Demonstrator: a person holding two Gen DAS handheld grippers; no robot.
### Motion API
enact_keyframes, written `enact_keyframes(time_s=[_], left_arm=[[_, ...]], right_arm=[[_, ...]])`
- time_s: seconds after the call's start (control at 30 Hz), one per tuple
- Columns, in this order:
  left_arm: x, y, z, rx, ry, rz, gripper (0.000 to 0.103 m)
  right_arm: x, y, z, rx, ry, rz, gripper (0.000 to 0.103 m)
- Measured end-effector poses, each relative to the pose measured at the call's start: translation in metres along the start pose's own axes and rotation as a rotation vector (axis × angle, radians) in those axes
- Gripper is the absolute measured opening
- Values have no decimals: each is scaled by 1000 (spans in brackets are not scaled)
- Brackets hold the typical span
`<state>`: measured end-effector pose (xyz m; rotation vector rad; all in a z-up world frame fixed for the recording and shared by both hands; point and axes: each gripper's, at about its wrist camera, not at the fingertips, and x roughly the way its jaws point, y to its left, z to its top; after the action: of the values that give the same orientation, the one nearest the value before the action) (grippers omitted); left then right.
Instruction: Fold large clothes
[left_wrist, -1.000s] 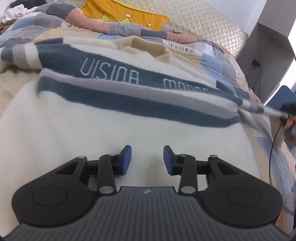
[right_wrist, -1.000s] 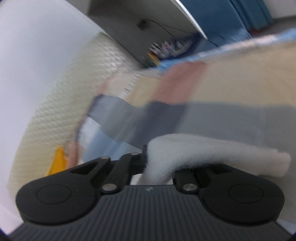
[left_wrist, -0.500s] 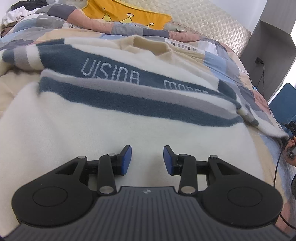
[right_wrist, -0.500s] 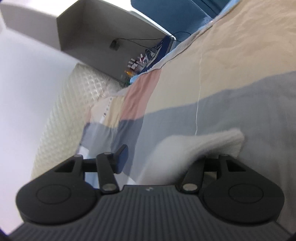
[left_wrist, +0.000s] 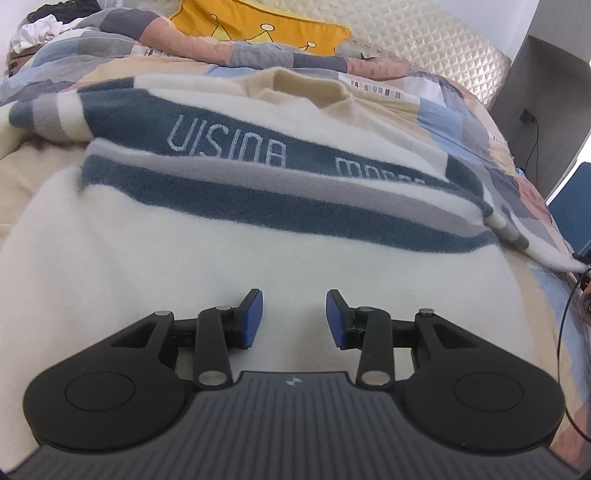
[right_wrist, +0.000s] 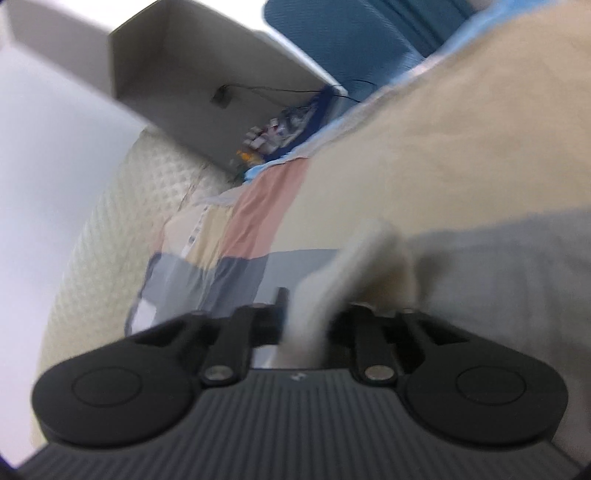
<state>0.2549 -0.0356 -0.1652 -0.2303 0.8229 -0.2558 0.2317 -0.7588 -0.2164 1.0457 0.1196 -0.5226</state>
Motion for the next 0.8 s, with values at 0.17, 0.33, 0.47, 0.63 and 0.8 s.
enact_keyframes(time_s=[0.17,0.33,0.47,0.63,0.8], left_arm=[[-7,2,5,21,-23,36,43],[-18,15,14,6,-59,59,43],[-36,32,23,-44,-115,65,44],[-54,53,29,-83,-152,59,44],[-66,69,36,-148,-212,93,44]], right_arm=[[-8,52,6,-172,-1,55,15],[-30,142,-3,-386,-22,166,15],[-62,225,-22,-546,-55,274,15],[-110,310,-58,-707,-44,434,15],[-154,372,-128,-957,-23,525,15]])
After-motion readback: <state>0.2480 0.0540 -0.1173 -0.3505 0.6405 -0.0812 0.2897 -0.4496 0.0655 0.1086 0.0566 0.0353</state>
